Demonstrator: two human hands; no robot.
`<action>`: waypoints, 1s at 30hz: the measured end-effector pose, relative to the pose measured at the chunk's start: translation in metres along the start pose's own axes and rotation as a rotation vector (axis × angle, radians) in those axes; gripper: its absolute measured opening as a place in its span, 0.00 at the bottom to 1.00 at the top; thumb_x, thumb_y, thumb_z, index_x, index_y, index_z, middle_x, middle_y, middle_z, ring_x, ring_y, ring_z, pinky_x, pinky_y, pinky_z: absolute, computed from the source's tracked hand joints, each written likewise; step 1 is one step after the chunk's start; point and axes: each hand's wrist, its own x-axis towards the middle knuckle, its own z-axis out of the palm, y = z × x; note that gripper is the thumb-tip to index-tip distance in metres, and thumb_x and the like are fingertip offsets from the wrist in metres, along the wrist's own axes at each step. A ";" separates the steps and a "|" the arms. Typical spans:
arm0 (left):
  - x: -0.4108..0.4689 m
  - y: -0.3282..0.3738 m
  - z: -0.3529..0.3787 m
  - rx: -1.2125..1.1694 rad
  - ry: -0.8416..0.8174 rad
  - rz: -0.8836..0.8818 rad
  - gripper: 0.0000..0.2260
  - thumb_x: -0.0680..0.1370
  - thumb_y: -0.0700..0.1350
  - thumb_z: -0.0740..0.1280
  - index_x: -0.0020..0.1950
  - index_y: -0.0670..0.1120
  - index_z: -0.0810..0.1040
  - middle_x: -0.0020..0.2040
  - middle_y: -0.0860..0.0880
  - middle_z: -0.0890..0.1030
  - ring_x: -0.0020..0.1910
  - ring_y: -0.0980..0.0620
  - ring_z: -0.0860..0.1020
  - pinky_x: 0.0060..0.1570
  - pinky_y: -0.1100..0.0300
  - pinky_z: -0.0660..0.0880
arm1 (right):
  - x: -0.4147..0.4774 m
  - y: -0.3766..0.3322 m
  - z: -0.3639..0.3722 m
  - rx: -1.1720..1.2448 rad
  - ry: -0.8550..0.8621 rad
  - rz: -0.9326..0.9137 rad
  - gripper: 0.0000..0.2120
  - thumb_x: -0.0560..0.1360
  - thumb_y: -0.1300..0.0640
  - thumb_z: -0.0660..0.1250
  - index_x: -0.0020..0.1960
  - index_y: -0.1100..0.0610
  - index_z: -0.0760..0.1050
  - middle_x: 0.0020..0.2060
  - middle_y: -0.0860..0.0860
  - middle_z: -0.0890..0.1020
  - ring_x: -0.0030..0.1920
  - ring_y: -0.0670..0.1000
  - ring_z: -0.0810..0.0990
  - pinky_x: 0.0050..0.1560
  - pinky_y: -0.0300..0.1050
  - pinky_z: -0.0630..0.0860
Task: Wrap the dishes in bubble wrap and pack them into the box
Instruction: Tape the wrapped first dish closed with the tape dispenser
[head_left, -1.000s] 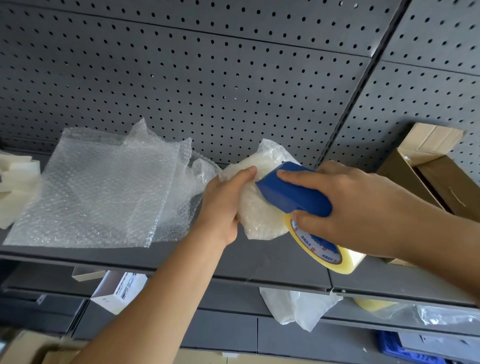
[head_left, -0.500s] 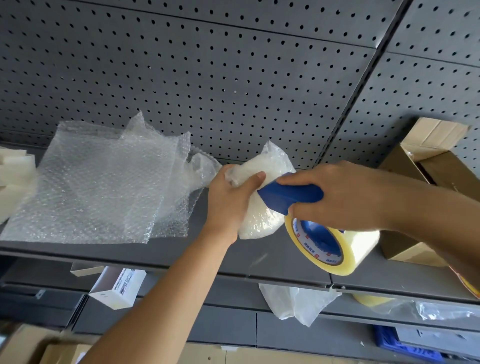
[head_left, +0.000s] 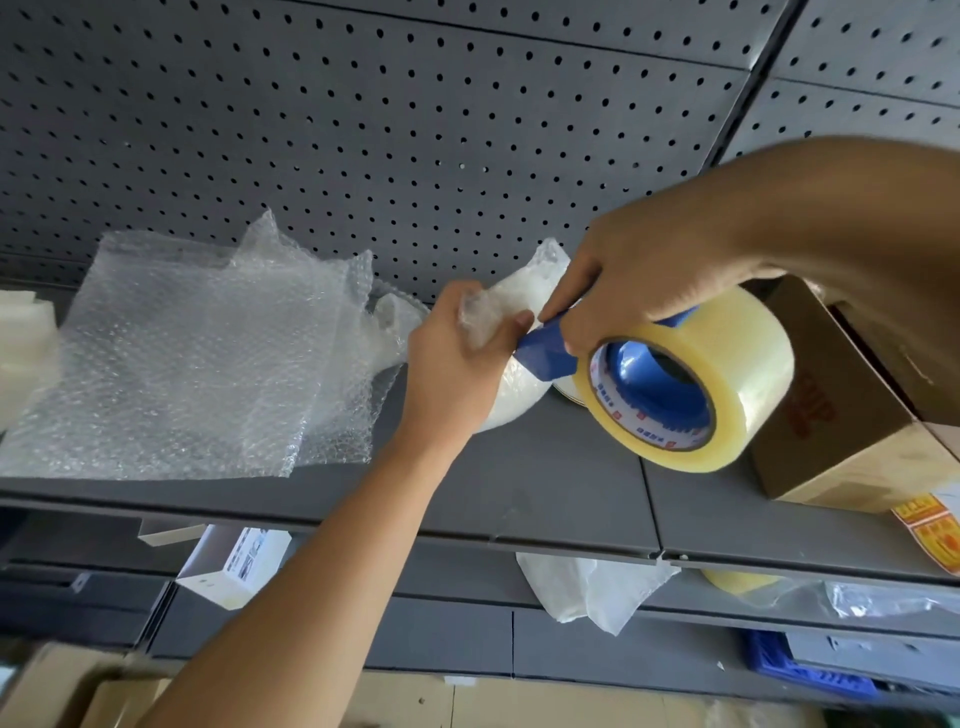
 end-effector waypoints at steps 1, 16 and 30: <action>0.000 0.001 0.000 0.036 -0.016 0.016 0.12 0.75 0.49 0.76 0.53 0.49 0.76 0.41 0.57 0.78 0.40 0.64 0.75 0.39 0.73 0.69 | 0.003 -0.002 0.000 -0.005 -0.085 0.023 0.18 0.78 0.48 0.65 0.63 0.57 0.80 0.33 0.55 0.77 0.32 0.54 0.74 0.40 0.43 0.71; 0.026 0.007 -0.053 -0.432 0.085 -0.298 0.19 0.72 0.49 0.79 0.59 0.47 0.78 0.51 0.51 0.84 0.46 0.55 0.83 0.48 0.56 0.80 | -0.010 0.055 0.031 0.044 0.102 -0.097 0.18 0.74 0.37 0.67 0.62 0.23 0.69 0.40 0.39 0.84 0.35 0.41 0.82 0.40 0.38 0.78; -0.049 -0.080 -0.003 0.843 0.114 0.717 0.17 0.66 0.35 0.77 0.51 0.48 0.79 0.44 0.50 0.81 0.39 0.48 0.80 0.44 0.53 0.80 | -0.010 0.137 0.131 0.771 0.785 0.040 0.32 0.76 0.48 0.71 0.76 0.34 0.62 0.66 0.42 0.72 0.43 0.43 0.76 0.44 0.41 0.74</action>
